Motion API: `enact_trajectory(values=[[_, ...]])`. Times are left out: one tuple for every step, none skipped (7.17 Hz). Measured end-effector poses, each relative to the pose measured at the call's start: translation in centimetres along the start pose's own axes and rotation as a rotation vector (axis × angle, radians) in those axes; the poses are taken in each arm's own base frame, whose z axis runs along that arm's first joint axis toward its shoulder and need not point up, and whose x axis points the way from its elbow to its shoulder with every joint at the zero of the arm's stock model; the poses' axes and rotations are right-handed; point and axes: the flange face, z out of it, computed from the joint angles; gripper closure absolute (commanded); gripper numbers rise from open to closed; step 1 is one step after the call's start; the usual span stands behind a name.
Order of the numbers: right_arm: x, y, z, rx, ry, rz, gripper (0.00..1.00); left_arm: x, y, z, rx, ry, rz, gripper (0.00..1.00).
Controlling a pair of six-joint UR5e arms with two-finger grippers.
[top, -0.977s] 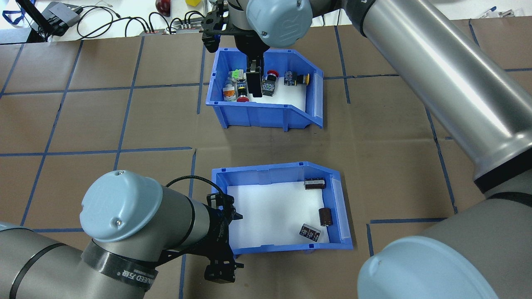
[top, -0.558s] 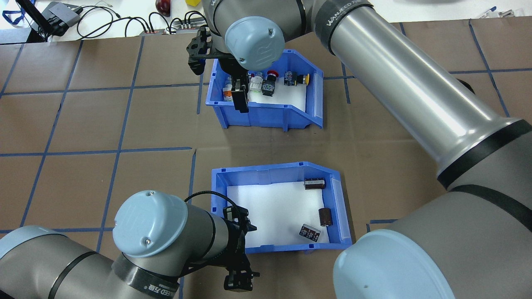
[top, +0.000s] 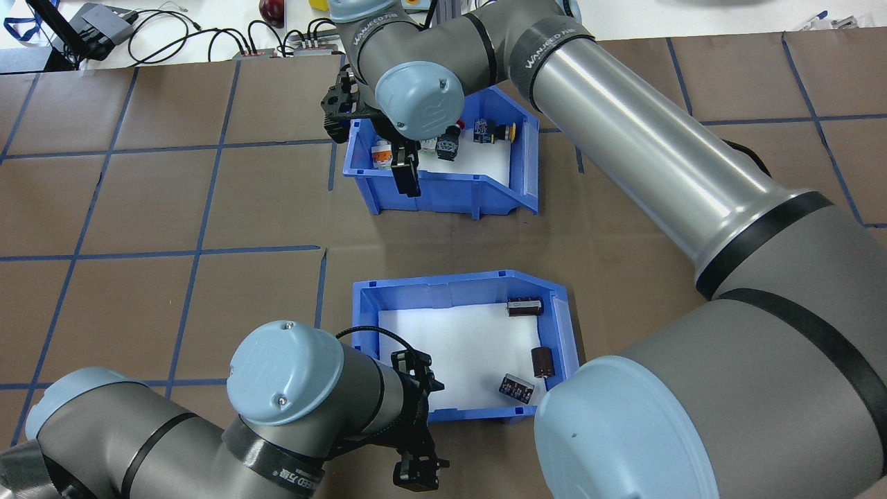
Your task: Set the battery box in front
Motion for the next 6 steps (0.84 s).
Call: enact_trajectory(values=[[0.5,0.2,0.7,-0.011,0.004,0.005,0.00,-0.2,-0.1,0.8,-0.001,0.003,-0.007,0.01],[0.7,-0.2,2.3,-0.021,-0.009,0.007,0.00,-0.4,-0.5,1.9,-0.012,0.020,-0.011,0.01],[0.8,-0.7,4.0,-0.030,-0.026,0.011,0.01,-0.5,-0.9,2.8,-0.021,0.035,-0.013,0.02],[1.0,-0.9,4.9,-0.036,-0.036,0.016,0.30,-0.3,-1.1,3.6,-0.028,0.047,-0.012,0.07],[1.0,-0.8,5.1,-0.040,-0.039,0.022,0.51,-0.1,-1.1,4.0,-0.030,0.051,-0.010,0.09],[1.0,-0.7,5.0,-0.045,-0.037,0.030,0.61,0.1,-1.2,4.5,-0.026,0.048,-0.010,0.17]])
